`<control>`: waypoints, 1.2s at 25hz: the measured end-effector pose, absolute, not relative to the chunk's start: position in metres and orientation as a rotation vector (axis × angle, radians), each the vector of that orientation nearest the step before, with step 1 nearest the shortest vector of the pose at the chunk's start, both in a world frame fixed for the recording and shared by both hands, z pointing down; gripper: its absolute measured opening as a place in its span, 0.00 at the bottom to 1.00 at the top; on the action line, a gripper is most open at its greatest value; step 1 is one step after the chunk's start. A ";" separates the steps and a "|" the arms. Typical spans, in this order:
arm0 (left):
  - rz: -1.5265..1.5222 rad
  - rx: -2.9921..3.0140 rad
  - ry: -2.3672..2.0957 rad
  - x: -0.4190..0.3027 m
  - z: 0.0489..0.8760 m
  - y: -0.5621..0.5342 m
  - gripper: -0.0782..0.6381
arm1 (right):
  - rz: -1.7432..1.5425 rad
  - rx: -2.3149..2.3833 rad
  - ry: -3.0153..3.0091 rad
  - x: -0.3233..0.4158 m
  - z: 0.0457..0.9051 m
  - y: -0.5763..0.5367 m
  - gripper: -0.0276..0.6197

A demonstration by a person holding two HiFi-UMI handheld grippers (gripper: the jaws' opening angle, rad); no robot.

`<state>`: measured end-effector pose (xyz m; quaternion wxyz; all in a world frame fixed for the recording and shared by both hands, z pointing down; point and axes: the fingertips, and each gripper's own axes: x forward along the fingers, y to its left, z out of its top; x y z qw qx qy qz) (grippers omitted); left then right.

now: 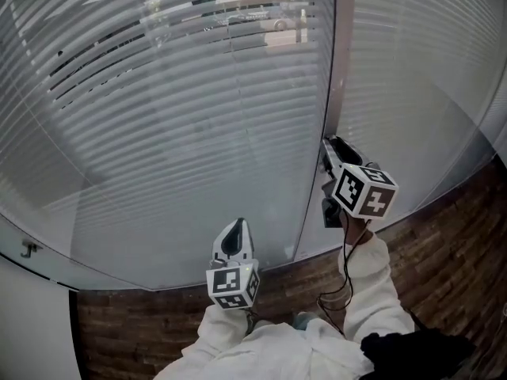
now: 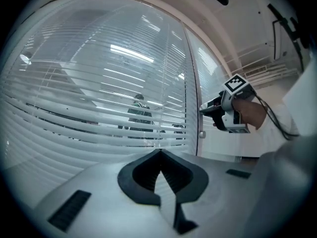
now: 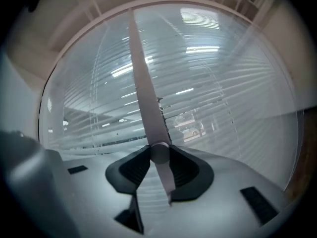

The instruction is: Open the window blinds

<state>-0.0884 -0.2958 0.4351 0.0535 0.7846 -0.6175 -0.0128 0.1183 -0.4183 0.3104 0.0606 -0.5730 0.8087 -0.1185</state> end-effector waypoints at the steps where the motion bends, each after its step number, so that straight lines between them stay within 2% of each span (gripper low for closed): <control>1: -0.040 2.383 -1.876 -0.089 0.433 -0.296 0.11 | -0.422 -1.690 2.409 0.119 0.308 -0.419 0.25; 16: -0.066 2.359 -1.893 -0.100 0.426 -0.294 0.11 | -1.008 -1.228 1.889 0.124 0.304 -0.420 0.25; 30: -0.070 2.348 -1.906 -0.104 0.425 -0.289 0.11 | -1.255 -0.997 1.520 0.134 0.318 -0.420 0.25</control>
